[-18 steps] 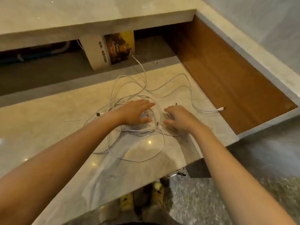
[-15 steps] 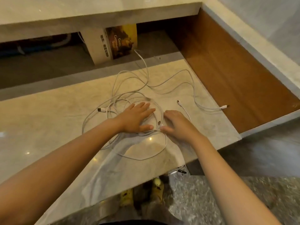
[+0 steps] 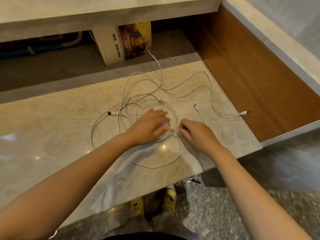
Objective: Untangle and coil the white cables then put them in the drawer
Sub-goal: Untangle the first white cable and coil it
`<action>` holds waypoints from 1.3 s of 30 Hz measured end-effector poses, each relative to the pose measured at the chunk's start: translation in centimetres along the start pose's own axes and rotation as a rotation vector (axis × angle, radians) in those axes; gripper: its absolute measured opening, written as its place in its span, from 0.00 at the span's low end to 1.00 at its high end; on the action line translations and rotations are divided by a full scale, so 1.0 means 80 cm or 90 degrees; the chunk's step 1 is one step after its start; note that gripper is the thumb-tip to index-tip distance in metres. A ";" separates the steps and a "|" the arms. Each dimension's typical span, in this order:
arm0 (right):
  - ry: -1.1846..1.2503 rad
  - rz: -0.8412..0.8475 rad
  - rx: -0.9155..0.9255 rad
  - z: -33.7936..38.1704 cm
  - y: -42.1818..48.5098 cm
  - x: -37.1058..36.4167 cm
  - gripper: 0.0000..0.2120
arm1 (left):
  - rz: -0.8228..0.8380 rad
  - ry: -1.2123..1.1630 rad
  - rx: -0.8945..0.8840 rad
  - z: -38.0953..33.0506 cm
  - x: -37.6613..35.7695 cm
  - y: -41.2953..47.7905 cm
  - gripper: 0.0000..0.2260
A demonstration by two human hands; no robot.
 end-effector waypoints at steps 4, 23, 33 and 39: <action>0.070 -0.019 0.036 0.027 0.024 0.042 0.06 | -0.083 -0.080 0.036 -0.027 0.030 0.009 0.12; 0.471 0.126 -0.002 0.128 0.047 0.078 0.08 | -0.506 -0.630 0.415 -0.037 0.115 -0.014 0.08; 0.221 0.136 0.304 0.180 0.116 0.112 0.16 | -0.346 -0.722 0.229 -0.057 0.189 -0.043 0.12; 0.491 0.093 0.201 0.161 0.133 0.110 0.15 | -0.440 -0.956 0.050 -0.034 0.236 -0.063 0.16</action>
Point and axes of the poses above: each hand's wrist, its own y-axis towards the middle knuckle, its own x-axis out of the back of the hand, z = x × y, the point moved 3 cm from there along y, towards the middle knuckle, and after that the axes turned 9 degrees about -x, right-handed, at the moved point
